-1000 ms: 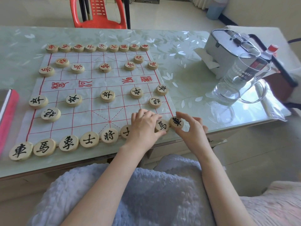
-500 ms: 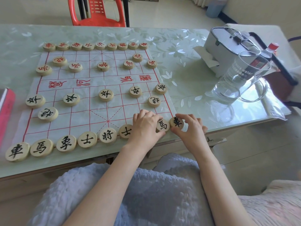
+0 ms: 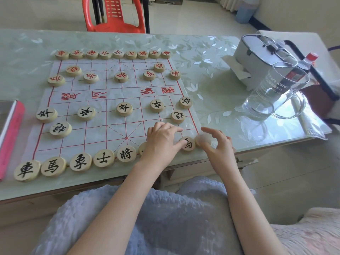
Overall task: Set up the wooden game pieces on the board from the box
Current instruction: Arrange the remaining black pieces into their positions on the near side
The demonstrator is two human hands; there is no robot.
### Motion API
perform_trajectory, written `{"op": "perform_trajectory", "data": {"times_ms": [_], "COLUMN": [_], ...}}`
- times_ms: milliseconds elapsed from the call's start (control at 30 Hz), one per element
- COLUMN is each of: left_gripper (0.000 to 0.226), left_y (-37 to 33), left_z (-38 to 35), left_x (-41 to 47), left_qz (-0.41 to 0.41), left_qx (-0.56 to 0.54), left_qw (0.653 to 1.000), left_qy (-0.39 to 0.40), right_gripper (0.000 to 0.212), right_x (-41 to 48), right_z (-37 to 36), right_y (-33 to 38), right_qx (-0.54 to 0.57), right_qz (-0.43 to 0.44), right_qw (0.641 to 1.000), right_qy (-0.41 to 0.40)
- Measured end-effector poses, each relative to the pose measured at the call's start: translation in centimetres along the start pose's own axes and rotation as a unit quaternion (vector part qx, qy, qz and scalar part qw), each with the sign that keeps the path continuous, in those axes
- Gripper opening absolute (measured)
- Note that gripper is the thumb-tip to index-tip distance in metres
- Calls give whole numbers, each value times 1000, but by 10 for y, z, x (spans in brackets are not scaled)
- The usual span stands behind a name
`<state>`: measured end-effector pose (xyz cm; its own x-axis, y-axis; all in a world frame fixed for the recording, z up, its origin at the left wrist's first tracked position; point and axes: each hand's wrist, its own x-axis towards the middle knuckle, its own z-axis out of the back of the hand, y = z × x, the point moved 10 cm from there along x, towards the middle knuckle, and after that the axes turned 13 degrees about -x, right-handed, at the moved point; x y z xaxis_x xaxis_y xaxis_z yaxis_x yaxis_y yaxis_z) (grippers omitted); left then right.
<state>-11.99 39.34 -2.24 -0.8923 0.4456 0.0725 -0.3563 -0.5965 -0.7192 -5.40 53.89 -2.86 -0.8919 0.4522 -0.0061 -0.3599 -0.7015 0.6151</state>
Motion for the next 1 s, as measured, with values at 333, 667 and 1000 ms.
{"op": "perform_trajectory", "data": {"times_ms": [333, 667, 1000], "left_gripper": [31, 31, 30], "left_y": [30, 47, 57], "left_z": [57, 71, 79], "left_x": [16, 15, 15], "left_qz": [40, 46, 62], "left_qx": [-30, -16, -7], "left_qw": [999, 999, 997], "left_qy": [-13, 21, 34], "right_gripper": [56, 57, 70], "right_x": [65, 86, 78], "right_z": [-23, -54, -61], "right_y": [47, 47, 51], "right_qx": [-147, -230, -149], "right_qz": [-14, -39, -43], "right_qw": [988, 972, 988], "right_qy": [-43, -27, 1]}}
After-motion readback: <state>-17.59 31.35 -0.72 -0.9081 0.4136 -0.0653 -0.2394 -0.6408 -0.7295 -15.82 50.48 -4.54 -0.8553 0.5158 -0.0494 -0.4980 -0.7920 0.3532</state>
